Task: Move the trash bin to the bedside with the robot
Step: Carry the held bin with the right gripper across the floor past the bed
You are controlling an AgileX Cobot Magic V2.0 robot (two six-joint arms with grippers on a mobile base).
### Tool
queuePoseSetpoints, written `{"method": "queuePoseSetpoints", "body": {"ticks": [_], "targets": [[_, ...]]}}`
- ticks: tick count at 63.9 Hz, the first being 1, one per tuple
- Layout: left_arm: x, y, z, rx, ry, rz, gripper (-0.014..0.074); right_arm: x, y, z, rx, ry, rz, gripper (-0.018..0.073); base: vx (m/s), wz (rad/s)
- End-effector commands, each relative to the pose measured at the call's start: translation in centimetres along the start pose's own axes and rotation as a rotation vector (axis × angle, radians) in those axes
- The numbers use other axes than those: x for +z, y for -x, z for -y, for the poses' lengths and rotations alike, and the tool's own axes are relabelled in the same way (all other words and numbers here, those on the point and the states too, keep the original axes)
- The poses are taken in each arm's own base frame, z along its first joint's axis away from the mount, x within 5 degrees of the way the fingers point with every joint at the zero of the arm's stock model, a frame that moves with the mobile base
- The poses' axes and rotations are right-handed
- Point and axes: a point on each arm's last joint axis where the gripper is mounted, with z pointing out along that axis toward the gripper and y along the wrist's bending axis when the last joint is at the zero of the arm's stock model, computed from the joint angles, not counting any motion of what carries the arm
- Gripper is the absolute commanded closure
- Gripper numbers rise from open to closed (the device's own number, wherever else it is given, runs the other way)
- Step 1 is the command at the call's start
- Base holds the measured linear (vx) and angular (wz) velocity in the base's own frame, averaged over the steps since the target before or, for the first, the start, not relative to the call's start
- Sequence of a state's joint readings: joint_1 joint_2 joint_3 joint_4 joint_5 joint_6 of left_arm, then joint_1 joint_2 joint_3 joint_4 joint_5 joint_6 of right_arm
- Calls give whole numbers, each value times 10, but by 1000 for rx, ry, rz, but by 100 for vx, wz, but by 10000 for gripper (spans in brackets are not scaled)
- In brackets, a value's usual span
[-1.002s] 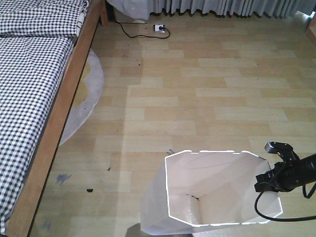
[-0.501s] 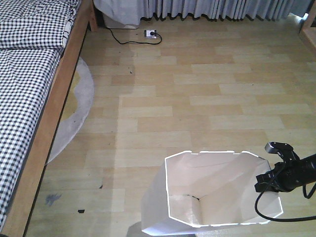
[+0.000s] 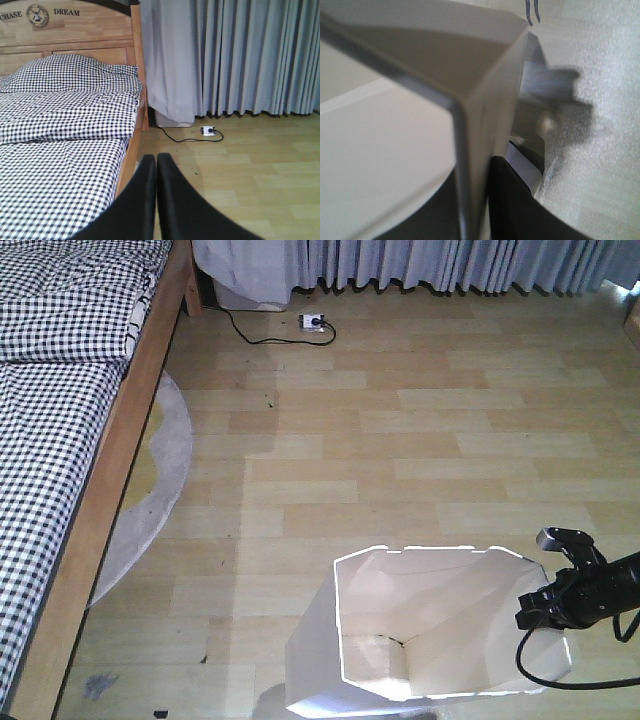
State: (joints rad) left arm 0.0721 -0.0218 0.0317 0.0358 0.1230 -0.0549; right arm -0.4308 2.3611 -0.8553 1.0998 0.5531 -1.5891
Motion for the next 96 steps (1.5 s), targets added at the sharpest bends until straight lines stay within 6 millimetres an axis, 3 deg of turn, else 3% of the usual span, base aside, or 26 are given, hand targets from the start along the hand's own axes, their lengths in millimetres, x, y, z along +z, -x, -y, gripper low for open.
{"method": "queuePoseSetpoints", "body": {"ticks": [1,96], "targets": [[-2,15,1,-6,-9,102,603,-19,13,-23,-10,194,72,564,25,6],[-2,15,1,-6,-9,102,603,-19,13,-23,-10,194,72,564,27,-1]]}}
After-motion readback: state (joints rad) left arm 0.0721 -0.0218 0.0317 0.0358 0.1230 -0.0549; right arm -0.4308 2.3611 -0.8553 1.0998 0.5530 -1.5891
